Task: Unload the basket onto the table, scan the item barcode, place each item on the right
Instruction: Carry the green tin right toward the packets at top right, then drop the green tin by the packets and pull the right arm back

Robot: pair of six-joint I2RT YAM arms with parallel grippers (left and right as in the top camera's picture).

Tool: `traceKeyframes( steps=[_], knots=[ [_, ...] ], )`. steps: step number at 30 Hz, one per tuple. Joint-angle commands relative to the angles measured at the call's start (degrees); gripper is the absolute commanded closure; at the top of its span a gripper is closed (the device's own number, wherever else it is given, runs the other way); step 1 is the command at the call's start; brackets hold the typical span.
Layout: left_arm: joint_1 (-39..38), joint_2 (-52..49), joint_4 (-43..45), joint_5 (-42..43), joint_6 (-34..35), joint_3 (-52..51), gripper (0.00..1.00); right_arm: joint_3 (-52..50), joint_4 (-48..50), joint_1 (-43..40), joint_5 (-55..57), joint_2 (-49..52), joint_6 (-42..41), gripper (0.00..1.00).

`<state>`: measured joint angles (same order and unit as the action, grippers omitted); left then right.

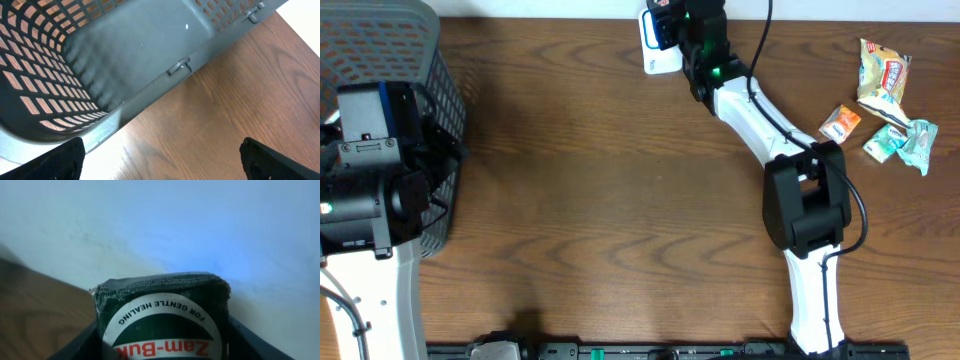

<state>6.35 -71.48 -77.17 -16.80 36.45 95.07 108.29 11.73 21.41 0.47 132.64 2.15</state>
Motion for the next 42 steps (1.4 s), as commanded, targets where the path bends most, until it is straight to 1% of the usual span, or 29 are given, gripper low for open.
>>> traceKeyframes(
  steps=[1, 5, 10, 14, 17, 19, 24, 27, 29, 33, 35, 39, 41, 42],
  knots=[
    [0.28, -0.04, -0.17, -0.57, 0.72, -0.31, 0.02, 0.72, 4.48, 0.0, -0.83, 4.2, -3.74, 0.51],
    [0.28, -0.04, -0.17, -0.57, 0.72, -0.31, 0.02, 0.72, 9.57, 0.11, -0.76, 7.08, -4.35, 0.51],
    [0.28, -0.04, -0.17, -0.57, 0.72, -0.31, 0.02, 0.74, 11.37, -0.2, 0.04, 7.21, -4.48, 0.51],
    [0.28, -0.04, -0.17, -0.57, 0.74, -0.31, 0.02, 0.74, 10.56, -0.74, 0.02, 6.29, -5.27, 0.52],
    [0.28, -0.04, -0.17, -0.57, 0.72, -0.31, 0.03, 0.74, 7.65, -1.68, 0.02, 4.0, -5.35, 0.53],
    [0.28, -0.04, -0.17, -0.57, 0.72, -0.31, 0.02, 0.74, 4.35, -2.8, 0.04, 1.73, -5.31, 0.53],
    [0.28, -0.04, -0.17, -0.57, 0.74, -0.31, 0.02, 0.72, -9.27, -7.74, 0.02, -5.42, -5.29, 0.55],
    [0.28, -0.04, -0.17, -0.57, 0.74, -0.31, 0.02, 0.74, -22.08, -12.11, 0.04, -9.49, -3.91, 0.56],
    [0.28, -0.04, -0.17, -0.57, 0.72, -0.31, 0.02, 0.74, -30.69, -15.37, 0.13, -11.06, -1.27, 0.53],
    [0.28, -0.04, -0.17, -0.57, 0.72, -0.31, 0.03, 0.72, -44.63, -22.29, 5.14, -11.5, -0.79, 0.53],
    [0.28, -0.04, -0.17, -0.57, 0.72, -0.31, 0.02, 0.66, -49.7, -26.08, 6.1, -11.15, -0.79, 0.53],
    [0.28, -0.04, -0.17, -0.57, 0.72, -0.31, 0.02, 0.66, -53.88, -32.3, 5.99, -10.56, -0.81, 0.39],
    [0.28, -0.04, -0.17, -0.57, 0.72, -0.31, 0.02, 0.66, -54.99, -33.64, 4.79, -10.56, -0.81, 0.29],
    [0.28, -0.04, -0.17, -0.57, 0.74, -0.31, 0.03, 0.66, -55.3, -33.81, 4.37, -10.56, -0.79, 0.27]
  ],
)
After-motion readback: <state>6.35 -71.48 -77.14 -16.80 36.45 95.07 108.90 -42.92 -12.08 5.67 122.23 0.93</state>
